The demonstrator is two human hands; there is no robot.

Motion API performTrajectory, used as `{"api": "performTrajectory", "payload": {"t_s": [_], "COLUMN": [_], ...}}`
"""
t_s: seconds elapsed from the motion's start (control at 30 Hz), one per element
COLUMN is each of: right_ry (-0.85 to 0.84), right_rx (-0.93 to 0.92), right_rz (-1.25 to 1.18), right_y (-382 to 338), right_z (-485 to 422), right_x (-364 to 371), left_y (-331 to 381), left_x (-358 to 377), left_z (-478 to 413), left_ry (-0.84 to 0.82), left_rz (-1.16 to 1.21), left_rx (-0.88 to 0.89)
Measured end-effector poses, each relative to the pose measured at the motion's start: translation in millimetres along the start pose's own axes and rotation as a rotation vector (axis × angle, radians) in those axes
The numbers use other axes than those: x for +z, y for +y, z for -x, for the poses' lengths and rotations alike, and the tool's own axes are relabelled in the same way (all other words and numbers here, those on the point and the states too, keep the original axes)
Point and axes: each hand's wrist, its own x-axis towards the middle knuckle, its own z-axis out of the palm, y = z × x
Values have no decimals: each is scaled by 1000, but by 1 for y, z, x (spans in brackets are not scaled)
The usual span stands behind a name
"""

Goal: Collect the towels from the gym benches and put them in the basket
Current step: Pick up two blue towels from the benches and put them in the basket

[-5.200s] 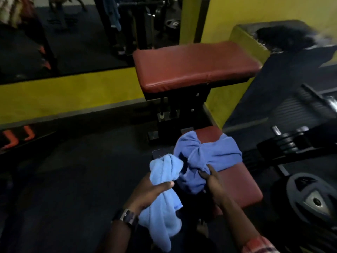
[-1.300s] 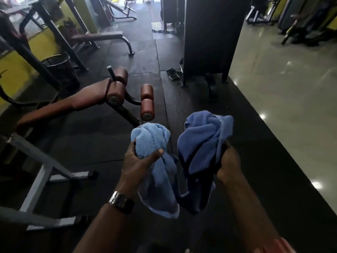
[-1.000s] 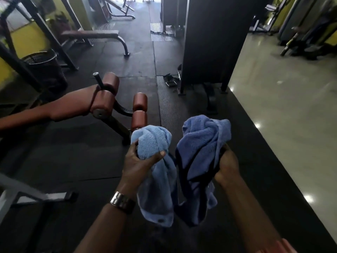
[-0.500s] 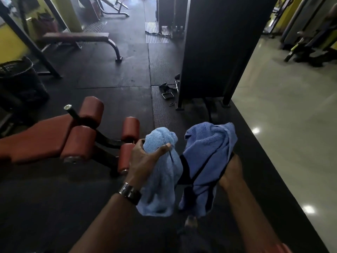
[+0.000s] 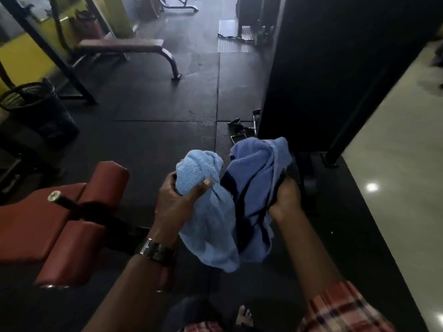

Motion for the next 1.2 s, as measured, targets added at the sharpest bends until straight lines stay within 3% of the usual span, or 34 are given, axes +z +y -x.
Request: {"api": "performTrajectory", "payload": {"t_s": [0.23,0.4,0.67,0.87,1.0,1.07,1.2], "right_ry": [-150,-134,-154,-134,-230,-305,-351], "right_rx": [-172,-66,42,42,192,241,167], "right_rz": [380,365,60,218,91,152,313], "right_y": [-44,-85,-124,-125,-127,-129,-128], "right_z": [-148,-257,-397,-512,-592,-633,-697], "right_x": [113,184,293,397,472,519,626], "left_y": [-10,6,50,58,69,74,84], "left_x": [15,25,24,15,2,-9,-37], "left_z": [-161,-302,-491,-624,-700,-739,-814], "left_ry": [176,196,219,306,391,468,631], "left_rz": [100,128,65,-1,-11,-6,-12], "left_rx": [-68,-53,0,-3,-28,-73,-90]}}
